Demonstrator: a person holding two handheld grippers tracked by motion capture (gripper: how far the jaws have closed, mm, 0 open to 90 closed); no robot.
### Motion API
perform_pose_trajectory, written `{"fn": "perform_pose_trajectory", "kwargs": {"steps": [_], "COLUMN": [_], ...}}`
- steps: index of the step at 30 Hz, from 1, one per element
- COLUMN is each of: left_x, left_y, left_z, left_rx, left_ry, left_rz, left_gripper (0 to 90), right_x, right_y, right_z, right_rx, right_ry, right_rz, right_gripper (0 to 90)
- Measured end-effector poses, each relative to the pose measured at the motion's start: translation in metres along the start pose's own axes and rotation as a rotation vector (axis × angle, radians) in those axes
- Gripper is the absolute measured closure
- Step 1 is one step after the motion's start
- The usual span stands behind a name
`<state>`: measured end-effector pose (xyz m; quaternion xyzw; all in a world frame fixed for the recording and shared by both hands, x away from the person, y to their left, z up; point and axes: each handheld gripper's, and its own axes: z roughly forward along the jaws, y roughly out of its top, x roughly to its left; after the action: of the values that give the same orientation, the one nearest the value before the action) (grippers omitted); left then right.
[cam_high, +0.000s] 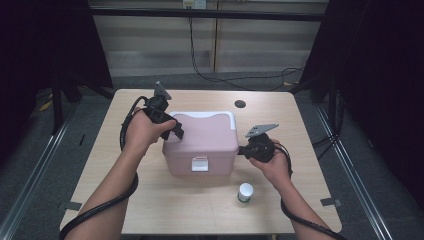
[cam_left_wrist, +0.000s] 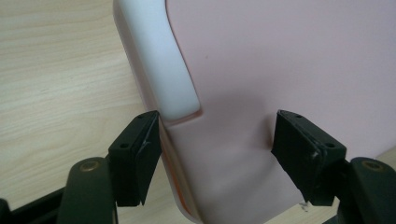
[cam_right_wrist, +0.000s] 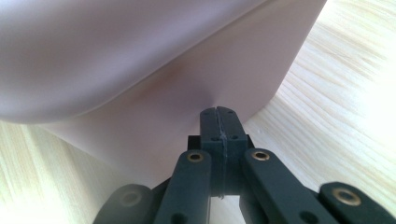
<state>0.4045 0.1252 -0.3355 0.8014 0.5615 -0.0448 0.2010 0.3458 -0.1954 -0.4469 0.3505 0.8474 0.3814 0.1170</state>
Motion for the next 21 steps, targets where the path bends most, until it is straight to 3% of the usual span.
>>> {"fn": "perform_pose_trajectory", "kwargs": {"steps": [15,21], "left_x": [0.0076,0.0084], "left_y": [-0.004,-0.0038], "left_z": [-0.0025,-0.0077], "left_rx": [-0.002,-0.015], "left_ry": [-0.028,-0.014], "left_rz": [-0.006,0.037], "left_gripper": [33.1,39.9], "right_x": [0.0005,0.0011], "right_y": [0.0024,0.0037], "right_z": [0.0031,-0.0012], "right_rx": [-0.005,-0.002], "right_ry": [0.021,0.033], "right_rz": [0.008,0.012], "right_gripper": [90.0,90.0]}}
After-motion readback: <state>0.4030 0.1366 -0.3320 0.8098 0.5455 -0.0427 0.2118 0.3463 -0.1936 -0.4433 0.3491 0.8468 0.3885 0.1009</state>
